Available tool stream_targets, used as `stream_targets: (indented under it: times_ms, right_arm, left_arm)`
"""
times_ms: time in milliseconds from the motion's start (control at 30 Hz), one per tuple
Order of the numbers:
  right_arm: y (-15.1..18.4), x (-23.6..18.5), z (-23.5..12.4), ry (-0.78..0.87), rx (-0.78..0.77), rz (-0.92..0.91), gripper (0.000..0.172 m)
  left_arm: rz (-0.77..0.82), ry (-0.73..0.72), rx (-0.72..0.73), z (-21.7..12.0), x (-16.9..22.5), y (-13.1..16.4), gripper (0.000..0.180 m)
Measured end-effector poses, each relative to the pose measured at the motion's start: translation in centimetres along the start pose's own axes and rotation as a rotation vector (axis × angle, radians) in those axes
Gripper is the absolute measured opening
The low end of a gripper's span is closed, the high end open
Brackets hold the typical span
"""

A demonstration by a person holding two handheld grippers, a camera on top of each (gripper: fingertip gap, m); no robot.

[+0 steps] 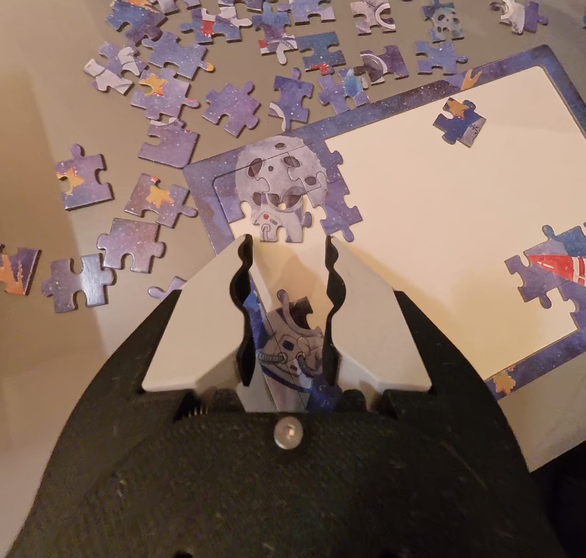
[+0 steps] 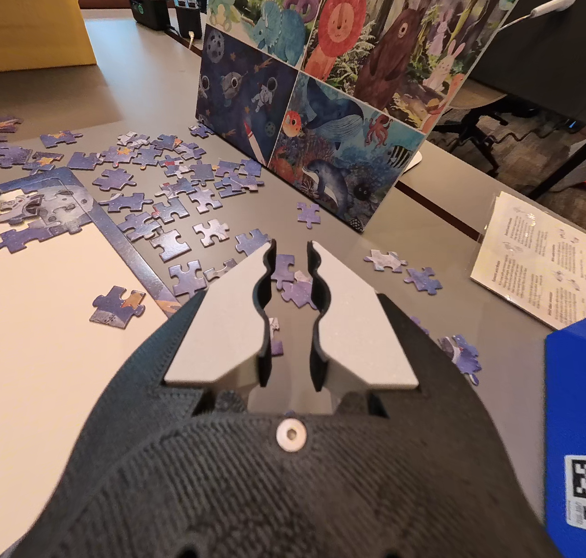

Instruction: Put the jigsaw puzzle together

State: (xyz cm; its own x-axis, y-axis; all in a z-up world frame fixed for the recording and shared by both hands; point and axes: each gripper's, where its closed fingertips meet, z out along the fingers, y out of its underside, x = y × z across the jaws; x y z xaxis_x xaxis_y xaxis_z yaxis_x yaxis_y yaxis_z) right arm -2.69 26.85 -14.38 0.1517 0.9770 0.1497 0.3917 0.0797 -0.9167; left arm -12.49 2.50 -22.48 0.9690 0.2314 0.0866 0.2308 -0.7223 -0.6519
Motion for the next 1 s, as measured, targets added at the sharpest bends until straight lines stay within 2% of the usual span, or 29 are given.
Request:
stream_targets:
  times_ms: [300,567,1000]
  right_arm:
    - [0.0,0.0,0.0,-0.002,0.001,0.004,0.017]
    - [-0.4,0.3,-0.3,0.006,0.015,0.006,0.017]
    - [-2.4,0.5,-1.9,0.024,0.087,-0.004,0.017]
  left_arm:
    - [0.019,-0.033,0.004,0.5,-0.4,-0.1,0.045]
    - [0.021,-0.051,0.005,0.6,-1.0,-0.2,0.027]
    - [0.107,-0.017,0.118,-2.6,1.1,-1.7,0.027]
